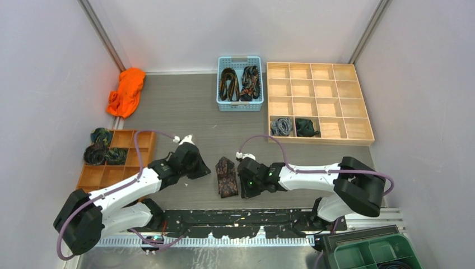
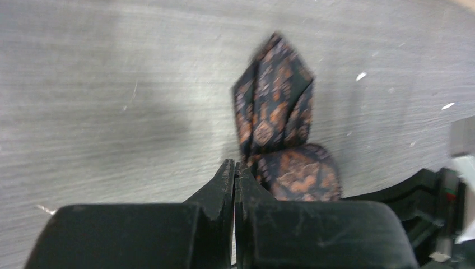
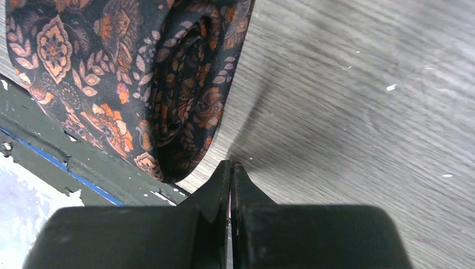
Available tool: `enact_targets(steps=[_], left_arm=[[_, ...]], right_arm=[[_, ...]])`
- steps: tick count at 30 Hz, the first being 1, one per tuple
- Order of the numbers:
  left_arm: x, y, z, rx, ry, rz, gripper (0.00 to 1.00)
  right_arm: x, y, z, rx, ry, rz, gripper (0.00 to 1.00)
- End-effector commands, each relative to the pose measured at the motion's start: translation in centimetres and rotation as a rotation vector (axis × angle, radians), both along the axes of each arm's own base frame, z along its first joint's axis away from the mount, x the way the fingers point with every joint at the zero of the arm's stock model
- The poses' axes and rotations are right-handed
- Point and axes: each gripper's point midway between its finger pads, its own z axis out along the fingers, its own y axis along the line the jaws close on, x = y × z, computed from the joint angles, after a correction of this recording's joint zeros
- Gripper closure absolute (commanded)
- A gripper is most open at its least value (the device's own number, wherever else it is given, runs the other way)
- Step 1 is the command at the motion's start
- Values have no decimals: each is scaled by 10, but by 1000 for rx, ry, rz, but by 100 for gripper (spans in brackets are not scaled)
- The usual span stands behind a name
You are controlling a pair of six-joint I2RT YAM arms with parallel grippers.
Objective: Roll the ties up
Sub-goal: Roll the tie at the center of the board.
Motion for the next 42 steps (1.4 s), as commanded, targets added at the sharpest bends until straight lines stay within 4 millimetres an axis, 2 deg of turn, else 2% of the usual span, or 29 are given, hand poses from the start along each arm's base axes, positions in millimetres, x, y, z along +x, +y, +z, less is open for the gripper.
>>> enact_targets(steps=[1, 4, 6, 11, 14, 19, 23, 27, 29, 32, 35, 38, 40, 42], left_arm=[[-34, -7, -23, -35, 117, -9, 100], [-47, -15, -37, 1, 131, -30, 100], [-48, -20, -43, 11, 137, -32, 100], [-33, -28, -48, 43, 107, -31, 100], [-26, -25, -46, 126, 97, -49, 100], [-19, -1, -46, 288, 105, -80, 100], [-10, 36, -51, 389, 136, -52, 100], [3, 76, -54, 464, 146, 39, 100], [9, 84, -52, 447, 140, 95, 100], [12, 104, -33, 499, 128, 230, 100], [7, 110, 0, 453, 83, 306, 100], [-8, 119, 40, 389, -10, 362, 100], [-23, 122, 52, 340, -17, 366, 100], [-40, 117, 49, 276, 20, 349, 100]], right_arm=[[0, 20, 2, 65, 5, -32, 99], [-1, 26, -1, 83, 14, -37, 99], [-1, 30, -1, 93, 17, -32, 99], [-2, 43, -6, 115, 39, -8, 99], [2, 56, -9, 135, 42, -5, 99], [18, 77, -13, 135, 7, 1, 99], [31, 93, -16, 129, -18, 14, 99], [38, 96, -21, 105, -37, 23, 99], [41, 93, -21, 82, -47, 26, 99], [42, 85, -9, 61, -71, 33, 99], [47, 71, 15, 45, -130, 20, 99], [59, 55, 46, 0, -220, 2, 99], [68, 48, 62, -22, -266, -10, 99], [77, 44, 76, -32, -300, -22, 99]])
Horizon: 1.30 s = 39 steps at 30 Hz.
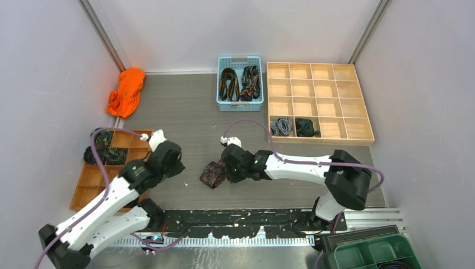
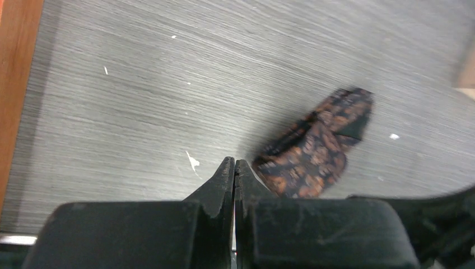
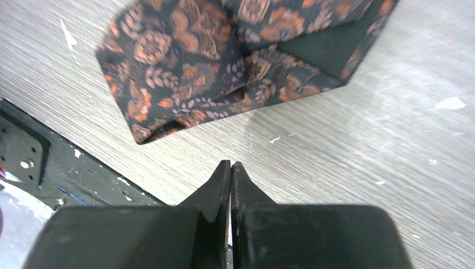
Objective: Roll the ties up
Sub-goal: Roll the tie at the center of the board.
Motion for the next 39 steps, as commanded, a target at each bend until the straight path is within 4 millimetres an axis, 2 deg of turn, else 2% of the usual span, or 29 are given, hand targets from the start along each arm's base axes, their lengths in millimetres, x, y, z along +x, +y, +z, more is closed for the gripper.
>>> enact_targets(steps=[1, 4, 7, 10, 12, 17, 20, 23, 27, 33, 39], left_arm=[[-42, 10, 0, -86, 68, 65, 100], [-61, -12, -30, -188, 130, 38, 100], [-68, -28, -54, -218, 132, 27, 100], [-66, -38, -62, -183, 151, 9, 100], [-61, -41, -64, -135, 164, -1, 100], [-48, -54, -72, -111, 149, -12, 100], [-45, -57, -80, -116, 143, -7, 100], [-46, -55, -87, -110, 143, 1, 100], [-42, -52, -86, -108, 111, 6, 100], [-40, -46, -84, -109, 82, 12, 100], [-44, -30, -75, -84, 67, 41, 100]], right_arm=[[36, -14, 52, -39, -169, -43, 99], [58, -17, 56, -67, -192, -70, 99], [83, -18, 49, -74, -168, -90, 99], [97, -11, 42, -65, -145, -80, 99], [99, -2, 39, -49, -130, -60, 99], [93, 24, 24, 16, -50, -29, 99], [82, 38, 22, 76, 4, -4, 99], [68, 48, 25, 92, 15, 28, 99], [47, 59, 25, 129, 59, 77, 99], [30, 67, 20, 144, 110, 100, 99], [44, 52, 25, 82, 26, 63, 99]])
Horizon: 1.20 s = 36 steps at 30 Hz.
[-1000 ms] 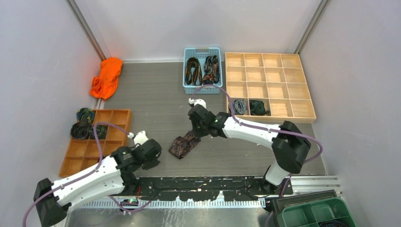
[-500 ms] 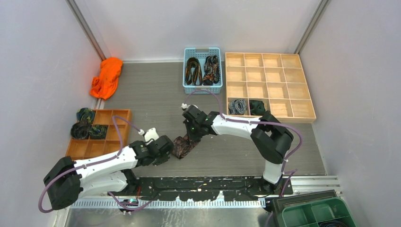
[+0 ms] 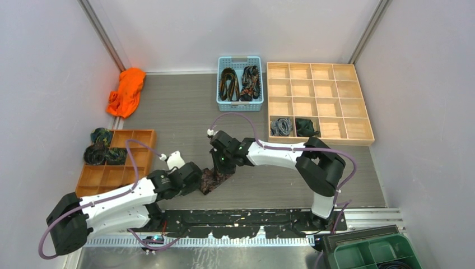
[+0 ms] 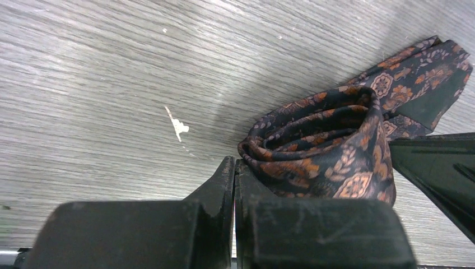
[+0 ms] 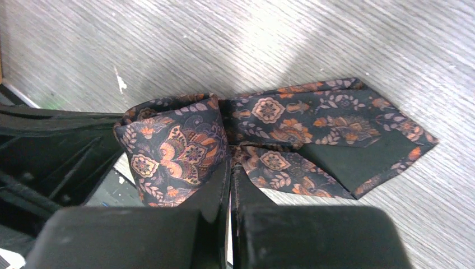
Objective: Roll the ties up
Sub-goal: Roll the tie at the center of the board.
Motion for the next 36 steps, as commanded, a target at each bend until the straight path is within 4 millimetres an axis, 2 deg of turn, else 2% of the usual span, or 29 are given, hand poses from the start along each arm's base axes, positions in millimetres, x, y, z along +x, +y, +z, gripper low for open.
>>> enact_targets(steps=[1, 4, 6, 10, 12, 16, 20, 27, 34, 36], left_arm=[[5, 18, 15, 32, -63, 59, 100], [4, 38, 27, 68, -100, 109, 100], [8, 47, 37, 67, -151, 132, 100], [21, 47, 52, 40, -237, 138, 100], [29, 41, 53, 21, -270, 134, 100], [45, 14, 40, -108, -268, 99, 100], [54, 6, 20, -185, -257, 89, 100], [61, 6, 16, -187, -301, 13, 100], [56, 12, 11, -186, -328, -3, 100], [52, 12, 8, -197, -323, -12, 100]], right_arm=[[19, -6, 23, -10, -109, -46, 99], [35, -26, 34, -79, -215, -106, 98], [37, -36, 41, -99, -245, -120, 98], [20, -47, 46, -88, -240, -110, 99], [2, -47, 43, -60, -207, -86, 99], [-45, -28, 38, 137, -41, -40, 99], [-73, -15, 31, 282, 77, -24, 99], [-87, -2, 8, 353, 140, -25, 99], [-92, 18, -19, 412, 232, -51, 99], [-91, 21, -22, 417, 238, -51, 99]])
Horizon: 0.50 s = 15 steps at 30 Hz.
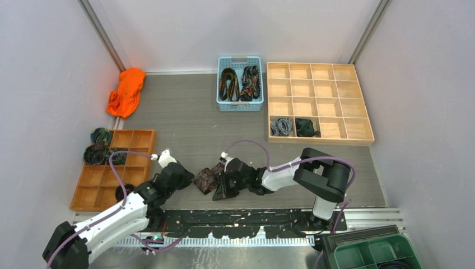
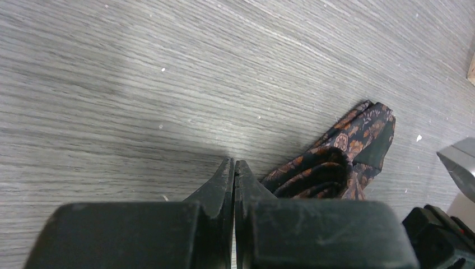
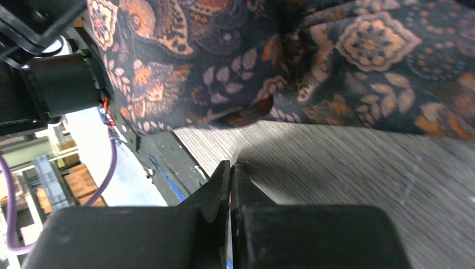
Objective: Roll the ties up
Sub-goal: Roll the tie at the center of the board.
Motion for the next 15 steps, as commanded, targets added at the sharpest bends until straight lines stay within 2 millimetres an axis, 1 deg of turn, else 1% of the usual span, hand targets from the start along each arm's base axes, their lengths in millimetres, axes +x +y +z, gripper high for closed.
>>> enact_targets(steps=[1, 7, 10, 15], left_arm=[[2, -4, 6, -33, -47, -29, 100], [-13, -5, -1, -70, -22, -62, 100], [-20, -10, -3, -117, -17, -89, 100], [-28, -14, -6, -164, -14, -114, 100]], right_arm=[[2, 22, 12, 110, 9, -7, 99], [5, 28, 6, 95, 11, -4, 99], [6, 30, 5, 96, 12, -11, 99], [14, 33, 7, 96, -3, -44, 99]])
